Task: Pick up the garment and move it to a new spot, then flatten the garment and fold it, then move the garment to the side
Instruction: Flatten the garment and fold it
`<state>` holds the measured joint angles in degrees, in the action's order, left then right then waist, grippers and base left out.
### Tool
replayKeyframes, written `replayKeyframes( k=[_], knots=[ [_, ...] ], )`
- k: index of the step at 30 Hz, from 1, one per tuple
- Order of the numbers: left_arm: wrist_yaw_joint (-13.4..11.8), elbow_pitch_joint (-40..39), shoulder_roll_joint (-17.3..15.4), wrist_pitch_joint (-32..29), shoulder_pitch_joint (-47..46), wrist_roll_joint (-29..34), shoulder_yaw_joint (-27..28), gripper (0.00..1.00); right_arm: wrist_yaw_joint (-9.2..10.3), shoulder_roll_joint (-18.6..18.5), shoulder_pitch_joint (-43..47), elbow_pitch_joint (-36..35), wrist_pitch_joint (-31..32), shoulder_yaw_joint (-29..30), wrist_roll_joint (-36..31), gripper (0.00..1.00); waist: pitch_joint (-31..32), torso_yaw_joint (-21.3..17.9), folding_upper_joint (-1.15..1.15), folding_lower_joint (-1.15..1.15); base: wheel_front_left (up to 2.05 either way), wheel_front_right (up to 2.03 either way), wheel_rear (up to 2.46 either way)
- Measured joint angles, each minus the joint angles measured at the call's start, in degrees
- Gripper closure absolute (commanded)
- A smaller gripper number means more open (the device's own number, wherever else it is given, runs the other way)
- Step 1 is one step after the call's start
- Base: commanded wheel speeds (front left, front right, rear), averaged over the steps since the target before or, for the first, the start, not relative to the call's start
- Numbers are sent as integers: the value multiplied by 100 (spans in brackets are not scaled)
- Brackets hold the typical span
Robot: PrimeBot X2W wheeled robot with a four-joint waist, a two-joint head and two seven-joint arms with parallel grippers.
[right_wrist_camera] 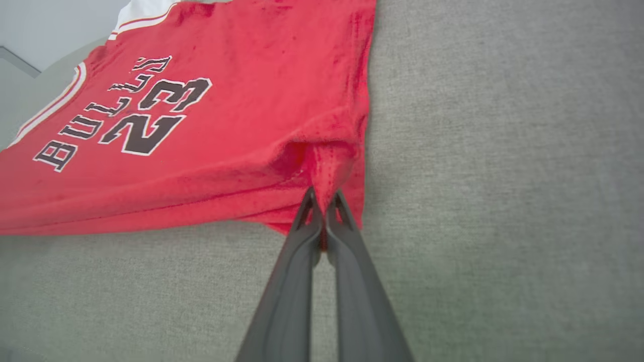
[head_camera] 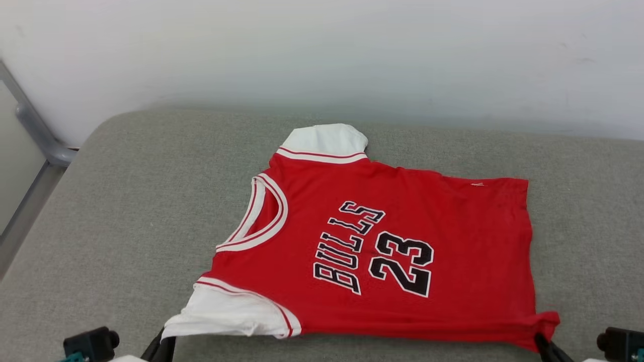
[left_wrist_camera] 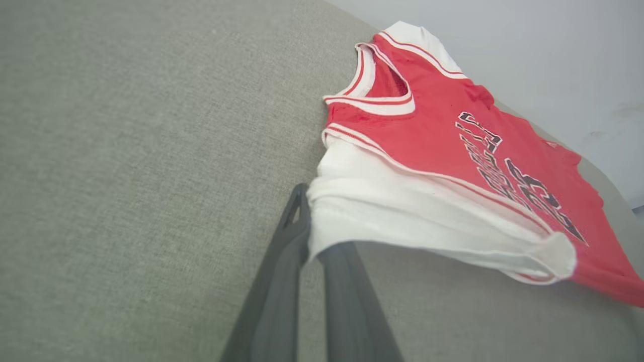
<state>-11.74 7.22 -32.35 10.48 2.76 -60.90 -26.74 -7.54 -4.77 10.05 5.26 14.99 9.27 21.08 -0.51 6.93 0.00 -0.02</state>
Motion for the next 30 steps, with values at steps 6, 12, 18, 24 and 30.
replayKeyframes(
  k=[6, 12, 18, 24, 30],
  knots=[
    [-467, -951, -288, -177, 576, -94, 108, 100, 0, 110, 538, -542, 326, 140, -240, 100, -5, 44, 0, 1, 0, 0, 0],
    [-437, -1263, -372, -318, 220, 78, 24, 100, 0, 159, 433, -879, 633, 227, -417, 100, -136, 32, 0, 1, 0, 0, 0],
    [-44, -710, -170, -447, -675, 190, -134, 100, 1, 177, -170, -1005, 944, 162, -820, 100, -474, -74, 0, 2, 0, 0, 0],
    [432, 164, 130, -581, -1535, 167, -250, 100, 2, 181, -822, -782, 1050, -7, -1112, 100, -964, -162, 0, 3, 0, 0, 0],
    [877, 1067, 423, -628, -2221, 175, -386, 100, 2, 182, -1265, -270, 927, -98, -1256, 100, -1408, -201, 0, 3, 0, 0, 0]
  ],
)
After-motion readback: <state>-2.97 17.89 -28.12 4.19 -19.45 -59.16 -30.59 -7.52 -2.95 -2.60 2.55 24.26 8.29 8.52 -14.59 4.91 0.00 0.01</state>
